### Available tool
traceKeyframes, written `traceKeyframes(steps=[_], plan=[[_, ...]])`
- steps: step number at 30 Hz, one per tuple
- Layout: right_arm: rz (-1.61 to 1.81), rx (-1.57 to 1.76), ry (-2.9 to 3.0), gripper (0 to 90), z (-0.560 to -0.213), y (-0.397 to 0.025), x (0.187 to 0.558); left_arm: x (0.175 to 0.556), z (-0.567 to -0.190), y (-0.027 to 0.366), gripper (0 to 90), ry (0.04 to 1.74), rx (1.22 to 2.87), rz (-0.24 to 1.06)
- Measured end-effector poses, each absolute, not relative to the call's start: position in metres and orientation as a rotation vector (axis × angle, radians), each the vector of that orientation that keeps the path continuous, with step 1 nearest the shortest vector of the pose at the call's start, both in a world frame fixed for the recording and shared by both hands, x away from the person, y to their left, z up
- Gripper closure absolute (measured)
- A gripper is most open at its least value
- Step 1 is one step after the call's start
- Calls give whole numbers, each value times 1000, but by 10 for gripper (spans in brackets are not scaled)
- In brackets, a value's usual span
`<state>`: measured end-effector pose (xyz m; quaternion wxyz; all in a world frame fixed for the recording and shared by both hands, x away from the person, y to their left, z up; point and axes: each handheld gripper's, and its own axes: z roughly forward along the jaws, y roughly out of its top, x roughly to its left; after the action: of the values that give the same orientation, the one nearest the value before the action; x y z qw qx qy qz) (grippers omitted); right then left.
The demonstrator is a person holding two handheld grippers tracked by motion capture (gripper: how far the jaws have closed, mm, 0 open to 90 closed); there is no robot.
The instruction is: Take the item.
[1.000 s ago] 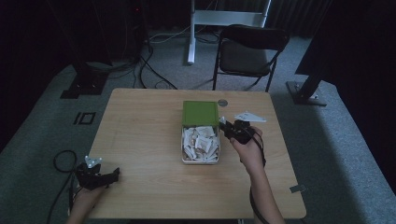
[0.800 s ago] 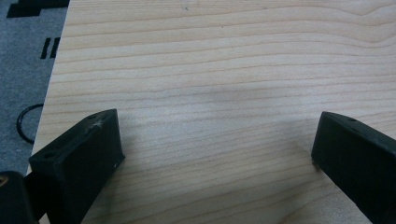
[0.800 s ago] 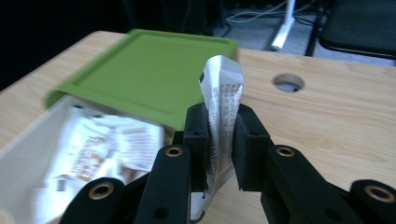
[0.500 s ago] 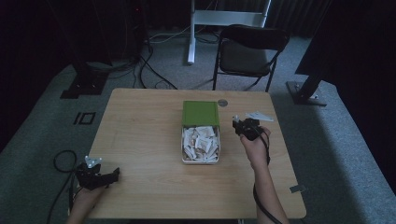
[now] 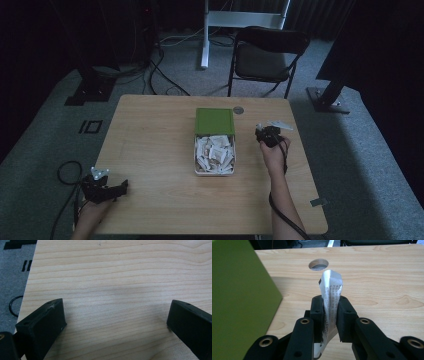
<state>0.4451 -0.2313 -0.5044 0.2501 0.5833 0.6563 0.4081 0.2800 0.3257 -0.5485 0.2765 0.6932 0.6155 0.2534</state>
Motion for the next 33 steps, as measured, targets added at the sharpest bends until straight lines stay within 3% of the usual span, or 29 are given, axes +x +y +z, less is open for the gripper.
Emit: traceKeyframes(steps=[21, 24, 33], plan=[[974, 1673, 1810, 756, -540, -227, 476, 280, -549, 326, 26, 1653, 1862, 681], [1012, 1705, 1800, 622, -541, -228, 478, 280, -549, 326, 26, 1653, 1862, 681], [1063, 1728, 1758, 413, -537, -237, 472, 280, -549, 326, 26, 1653, 1862, 681]])
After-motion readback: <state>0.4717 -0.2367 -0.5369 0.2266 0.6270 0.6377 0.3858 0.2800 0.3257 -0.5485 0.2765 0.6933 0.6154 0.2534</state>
